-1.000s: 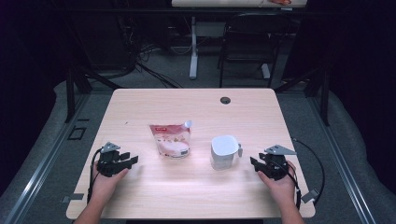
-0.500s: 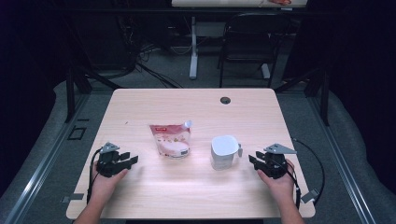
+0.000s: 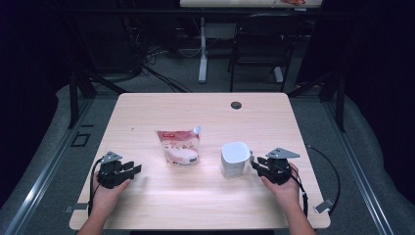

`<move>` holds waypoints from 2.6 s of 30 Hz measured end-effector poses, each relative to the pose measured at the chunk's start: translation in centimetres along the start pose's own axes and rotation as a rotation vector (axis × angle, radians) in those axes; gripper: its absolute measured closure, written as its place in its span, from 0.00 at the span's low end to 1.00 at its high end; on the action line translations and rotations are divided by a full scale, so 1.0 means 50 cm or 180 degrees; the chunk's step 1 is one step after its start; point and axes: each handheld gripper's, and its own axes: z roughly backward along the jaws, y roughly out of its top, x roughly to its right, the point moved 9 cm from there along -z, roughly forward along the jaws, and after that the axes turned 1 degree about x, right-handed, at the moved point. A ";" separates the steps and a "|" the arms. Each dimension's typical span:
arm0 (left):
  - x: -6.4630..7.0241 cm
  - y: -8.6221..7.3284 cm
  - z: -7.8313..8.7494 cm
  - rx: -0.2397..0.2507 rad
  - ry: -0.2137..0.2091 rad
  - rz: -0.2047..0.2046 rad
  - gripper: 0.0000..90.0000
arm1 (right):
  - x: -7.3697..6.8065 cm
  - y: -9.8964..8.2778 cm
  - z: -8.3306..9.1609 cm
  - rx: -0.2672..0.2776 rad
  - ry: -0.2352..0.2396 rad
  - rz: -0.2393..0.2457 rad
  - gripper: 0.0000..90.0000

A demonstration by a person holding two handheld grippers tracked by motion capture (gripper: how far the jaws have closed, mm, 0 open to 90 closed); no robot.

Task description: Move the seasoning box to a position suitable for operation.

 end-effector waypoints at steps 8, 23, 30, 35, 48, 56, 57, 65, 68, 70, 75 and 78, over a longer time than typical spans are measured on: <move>0.002 0.001 0.000 0.0009 -0.0028 0.0028 0.68 | -0.006 0.014 -0.015 -0.0001 -0.0057 0.0146 0.85; 0.001 0.002 0.000 0.0005 -0.0035 0.0025 0.69 | -0.014 0.016 -0.024 -0.0060 -0.0192 0.0285 0.92; 0.000 0.002 0.000 0.0006 -0.0036 0.0020 0.70 | -0.017 0.015 -0.022 -0.0061 -0.0181 0.0263 0.93; 0.001 0.004 0.000 0.0044 -0.0023 0.0017 0.70 | -0.018 0.013 -0.017 -0.0102 -0.0218 0.0262 0.93; 0.005 0.004 -0.003 0.0024 -0.0038 -0.0007 0.70 | -0.042 -0.006 0.009 -0.0175 -0.0262 0.0261 0.93; 0.009 0.008 -0.005 0.0044 -0.0060 -0.0025 0.70 | -0.062 -0.015 0.021 -0.0176 -0.0234 0.0213 0.93; 0.009 0.008 -0.005 0.0044 -0.0060 -0.0025 0.70 | -0.064 -0.016 0.022 -0.0178 -0.0241 0.0215 0.93; 0.014 0.007 -0.004 0.0026 -0.0078 -0.0038 0.70 | -0.081 -0.023 0.031 -0.0211 -0.0235 0.0274 0.93; 0.014 0.007 -0.004 0.0045 -0.0071 -0.0044 0.70 | -0.092 -0.028 0.037 -0.0229 -0.0228 0.0259 0.93; 0.014 0.007 -0.003 0.0047 -0.0071 -0.0047 0.70 | -0.097 -0.030 0.039 -0.0204 -0.0242 0.0254 0.93; 0.014 0.007 -0.002 0.0039 -0.0068 -0.0058 0.70 | -0.104 -0.039 0.050 -0.0241 -0.0220 0.0285 0.92; 0.015 0.007 -0.003 0.0034 -0.0069 -0.0062 0.70 | -0.108 -0.041 0.052 -0.0206 -0.0171 0.0265 0.92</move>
